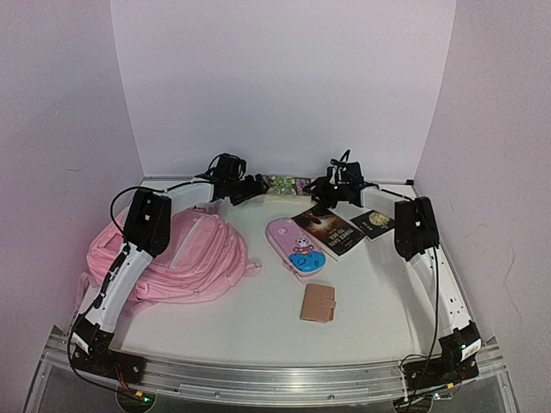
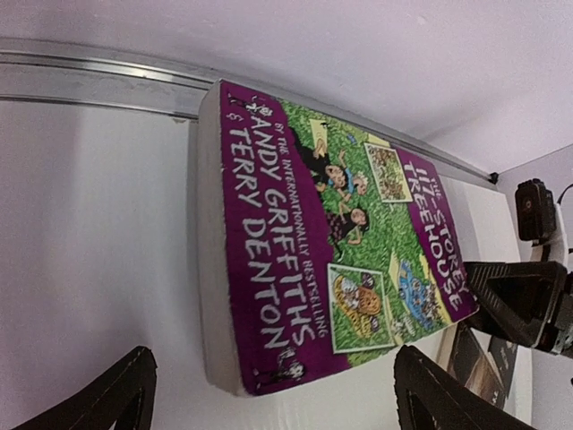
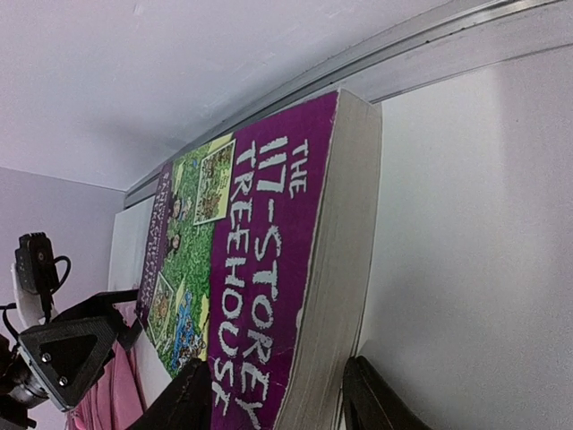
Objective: Pack the student bag
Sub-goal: Pick up the book from the center of the board.
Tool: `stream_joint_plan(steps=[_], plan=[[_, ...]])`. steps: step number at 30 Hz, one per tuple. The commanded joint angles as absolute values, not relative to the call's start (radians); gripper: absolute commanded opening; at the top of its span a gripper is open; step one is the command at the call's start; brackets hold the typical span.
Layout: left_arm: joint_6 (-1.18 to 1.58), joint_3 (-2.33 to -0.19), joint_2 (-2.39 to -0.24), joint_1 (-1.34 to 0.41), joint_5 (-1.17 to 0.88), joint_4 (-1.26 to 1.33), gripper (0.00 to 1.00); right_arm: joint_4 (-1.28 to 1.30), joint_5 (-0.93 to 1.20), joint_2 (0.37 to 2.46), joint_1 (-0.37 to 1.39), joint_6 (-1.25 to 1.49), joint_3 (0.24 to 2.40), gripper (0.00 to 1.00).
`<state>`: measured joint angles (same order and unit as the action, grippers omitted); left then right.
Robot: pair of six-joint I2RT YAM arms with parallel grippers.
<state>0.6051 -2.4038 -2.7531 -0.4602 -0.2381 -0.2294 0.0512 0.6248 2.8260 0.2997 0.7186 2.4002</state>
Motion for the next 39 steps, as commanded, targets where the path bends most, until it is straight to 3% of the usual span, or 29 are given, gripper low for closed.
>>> stream_joint_plan(steps=[1,5,10,16,23,33,37,39], plan=[[0.646,-2.510,-2.816,-0.442,-0.277,-0.173,0.89,0.074,0.628,2.865,0.344,0.719,2.431,0.51],[0.658,-2.522,-2.834,-0.424,-0.322,-0.157,0.73,0.074,0.620,2.877,0.354,0.726,2.455,0.52],[0.651,-2.480,-2.801,-0.425,-0.377,-0.155,0.39,0.073,0.634,2.873,0.367,0.735,2.463,0.47],[0.647,-2.240,-2.636,-0.438,-0.387,-0.080,0.03,0.063,0.656,2.789,0.391,0.720,2.395,0.39],[0.655,-1.969,-2.458,-0.452,-0.359,0.031,0.00,0.044,0.676,2.642,0.392,0.703,2.241,0.37],[0.665,-1.843,-2.382,-0.466,-0.366,0.026,0.00,0.008,0.751,2.577,0.393,0.764,2.165,0.29],[0.667,-1.845,-2.402,-0.468,-0.370,0.024,0.00,-0.031,0.778,2.592,0.394,0.797,2.170,0.16],[0.666,-1.855,-2.413,-0.468,-0.376,0.020,0.00,-0.060,0.792,2.590,0.394,0.818,2.159,0.14]])
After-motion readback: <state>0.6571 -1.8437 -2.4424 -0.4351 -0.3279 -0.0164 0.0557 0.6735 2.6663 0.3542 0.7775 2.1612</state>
